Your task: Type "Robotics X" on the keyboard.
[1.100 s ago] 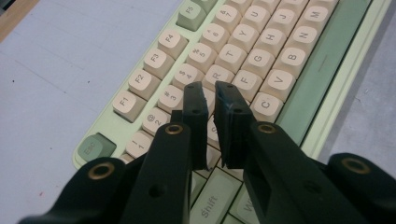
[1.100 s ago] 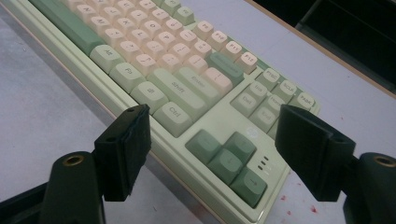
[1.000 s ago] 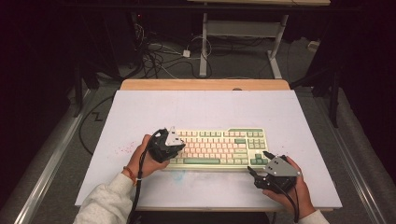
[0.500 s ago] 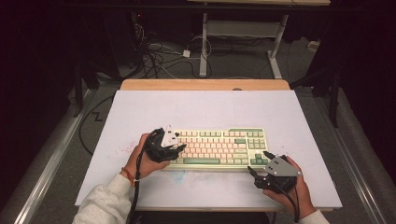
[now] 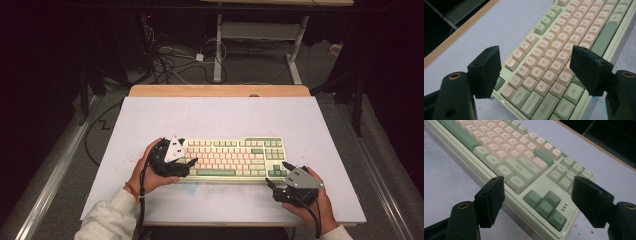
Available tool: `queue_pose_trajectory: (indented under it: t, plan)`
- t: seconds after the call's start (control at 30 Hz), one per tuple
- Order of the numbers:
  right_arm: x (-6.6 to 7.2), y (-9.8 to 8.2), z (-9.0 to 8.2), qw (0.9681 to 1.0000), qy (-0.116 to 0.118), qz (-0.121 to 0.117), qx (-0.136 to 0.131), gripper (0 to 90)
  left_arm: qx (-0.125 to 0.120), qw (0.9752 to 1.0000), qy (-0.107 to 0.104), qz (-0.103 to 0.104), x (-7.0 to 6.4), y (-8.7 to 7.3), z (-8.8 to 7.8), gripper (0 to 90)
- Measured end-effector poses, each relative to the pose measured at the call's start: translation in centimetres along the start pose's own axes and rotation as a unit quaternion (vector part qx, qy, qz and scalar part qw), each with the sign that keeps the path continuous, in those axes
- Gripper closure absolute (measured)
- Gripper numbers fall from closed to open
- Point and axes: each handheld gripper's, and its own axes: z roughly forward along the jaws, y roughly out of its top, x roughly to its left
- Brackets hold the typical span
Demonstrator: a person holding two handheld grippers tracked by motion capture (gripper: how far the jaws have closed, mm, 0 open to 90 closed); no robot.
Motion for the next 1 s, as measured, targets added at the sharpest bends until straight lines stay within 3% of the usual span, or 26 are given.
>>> queue_pose_trajectory:
  t: [0.67, 1.0]
  plan:
    - [-0.1, 0.1, 0.0, 1.0000, -0.002, 0.004, 0.002, 26.9, -0.014, 0.9996, 0.021, 0.010, -0.6, -1.4, -1.4, 20.7]
    - [-0.2, 0.2, -0.1, 1.0000, -0.004, 0.006, 0.000, 26.9, 0.000, 0.9996, 0.025, 0.014, -1.1, -2.6, -1.5, 20.8]
